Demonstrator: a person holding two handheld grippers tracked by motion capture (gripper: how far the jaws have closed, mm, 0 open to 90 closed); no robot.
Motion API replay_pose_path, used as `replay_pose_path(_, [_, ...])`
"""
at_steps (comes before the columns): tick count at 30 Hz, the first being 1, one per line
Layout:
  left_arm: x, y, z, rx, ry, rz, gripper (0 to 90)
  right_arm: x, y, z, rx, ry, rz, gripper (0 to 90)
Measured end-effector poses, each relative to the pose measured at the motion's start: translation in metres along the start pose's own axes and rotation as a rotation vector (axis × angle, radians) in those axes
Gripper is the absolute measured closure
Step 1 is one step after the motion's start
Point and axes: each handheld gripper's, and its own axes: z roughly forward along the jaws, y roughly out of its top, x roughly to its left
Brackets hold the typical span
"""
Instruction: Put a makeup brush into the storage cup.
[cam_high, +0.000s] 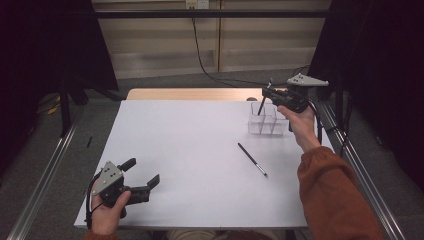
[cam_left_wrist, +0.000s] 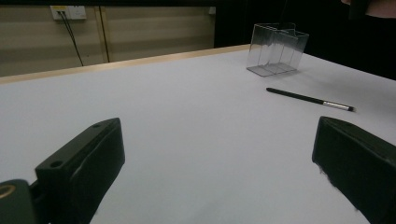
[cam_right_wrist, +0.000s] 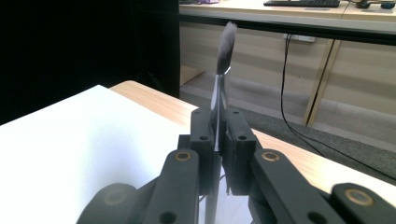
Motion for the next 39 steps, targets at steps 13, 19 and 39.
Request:
replay_pose_path(13, [0.001,0.0,0.0,-0.002,0.007,-0.006,2.5,-0.005,-0.01,0.005,0.024,-0.004,0.018,83.8])
replay_pose_path(19, [0.001,-0.001,0.001,0.008,0.0,-0.008,2.5,-0.005,-0.016,0.009,0.036,-0.002,0.019,83.8])
replay_pose_path(39, [0.001,0.0,0.001,0.015,0.002,0.013,2.5,-0.009,-0.03,0.016,0.05,0.001,0.038,83.5])
